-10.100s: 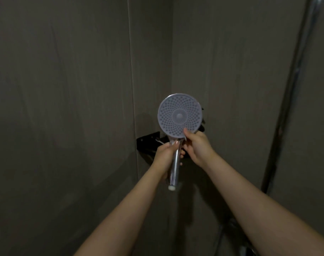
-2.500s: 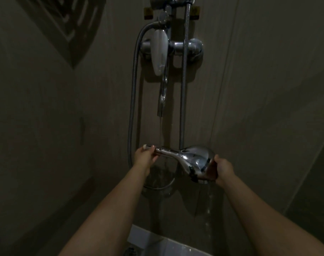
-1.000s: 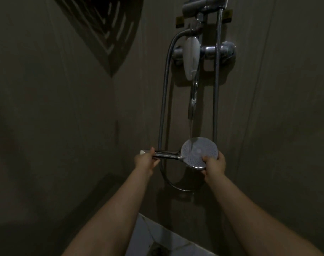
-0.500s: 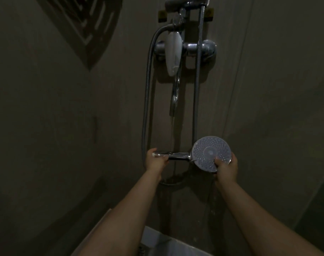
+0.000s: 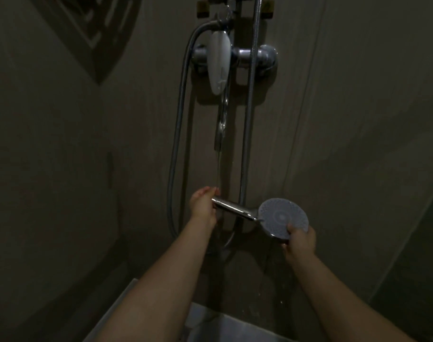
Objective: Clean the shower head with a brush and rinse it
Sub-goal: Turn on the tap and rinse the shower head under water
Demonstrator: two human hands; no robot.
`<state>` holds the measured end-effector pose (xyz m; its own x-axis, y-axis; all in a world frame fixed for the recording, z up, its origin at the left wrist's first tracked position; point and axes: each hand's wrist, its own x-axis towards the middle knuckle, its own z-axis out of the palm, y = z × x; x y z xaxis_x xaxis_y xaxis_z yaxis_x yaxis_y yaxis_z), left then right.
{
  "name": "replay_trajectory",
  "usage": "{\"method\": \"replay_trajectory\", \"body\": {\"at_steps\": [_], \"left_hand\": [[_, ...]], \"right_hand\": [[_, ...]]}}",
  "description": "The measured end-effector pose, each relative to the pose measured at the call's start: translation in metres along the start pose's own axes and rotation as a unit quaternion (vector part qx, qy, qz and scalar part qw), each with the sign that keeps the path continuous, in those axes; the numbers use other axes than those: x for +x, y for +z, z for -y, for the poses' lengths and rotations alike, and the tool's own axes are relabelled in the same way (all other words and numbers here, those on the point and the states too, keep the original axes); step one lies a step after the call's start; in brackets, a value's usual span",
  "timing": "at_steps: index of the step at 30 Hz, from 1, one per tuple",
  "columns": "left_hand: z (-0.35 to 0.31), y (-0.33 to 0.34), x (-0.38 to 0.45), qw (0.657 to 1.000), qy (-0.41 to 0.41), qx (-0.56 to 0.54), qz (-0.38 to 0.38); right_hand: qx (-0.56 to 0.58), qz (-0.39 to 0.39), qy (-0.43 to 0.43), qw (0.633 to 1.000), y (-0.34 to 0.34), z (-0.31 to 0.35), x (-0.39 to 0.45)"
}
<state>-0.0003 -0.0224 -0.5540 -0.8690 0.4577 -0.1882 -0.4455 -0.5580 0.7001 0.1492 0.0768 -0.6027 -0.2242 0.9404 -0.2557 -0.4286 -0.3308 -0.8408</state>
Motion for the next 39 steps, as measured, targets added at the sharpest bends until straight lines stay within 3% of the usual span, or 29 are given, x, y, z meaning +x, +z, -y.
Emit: {"method": "replay_trajectory", "body": {"at_steps": [3, 7, 14, 18, 22, 27, 32, 36, 39], "left_hand": [[0.002, -0.002, -0.001, 1.000, 0.002, -0.005, -0.023], [0.021, 0.006, -0.008, 0.997, -0.070, -0.023, 0.003], [-0.034, -0.019, 0.013, 0.997, 0.022, -0.057, -0.057], [-0.008, -0.021, -0.004, 0.996, -0.050, -0.073, -0.006], [-0.023, -0.042, -0.005, 0.998, -0.054, -0.035, -0.006], [-0.058, -0.069, -0.007, 1.000, -0.008, -0.018, -0.001], [-0.067, -0.061, -0.015, 0.999, 0.005, -0.044, 0.026], [-0.056, -0.050, -0.016, 0.995, 0.008, -0.093, 0.029], [-0.049, -0.051, -0.019, 0.993, -0.002, -0.110, 0.037]], "right_hand": [[-0.012, 0.003, 0.000, 1.000, 0.006, -0.003, -0.005], [0.016, 0.044, 0.030, 0.998, 0.026, -0.013, -0.019], [-0.040, 0.082, 0.037, 0.995, 0.032, -0.003, -0.018], [-0.015, 0.130, 0.052, 0.990, 0.066, -0.029, -0.042], [-0.115, 0.199, 0.096, 0.968, 0.086, -0.037, -0.055], [-0.325, 0.261, -0.017, 0.909, 0.111, -0.036, -0.063], [-0.435, 0.211, -0.105, 0.869, 0.131, -0.031, -0.067], [-0.557, 0.154, -0.261, 0.773, 0.130, -0.030, -0.071], [-0.557, 0.139, -0.279, 0.770, 0.124, -0.023, -0.060]]}}
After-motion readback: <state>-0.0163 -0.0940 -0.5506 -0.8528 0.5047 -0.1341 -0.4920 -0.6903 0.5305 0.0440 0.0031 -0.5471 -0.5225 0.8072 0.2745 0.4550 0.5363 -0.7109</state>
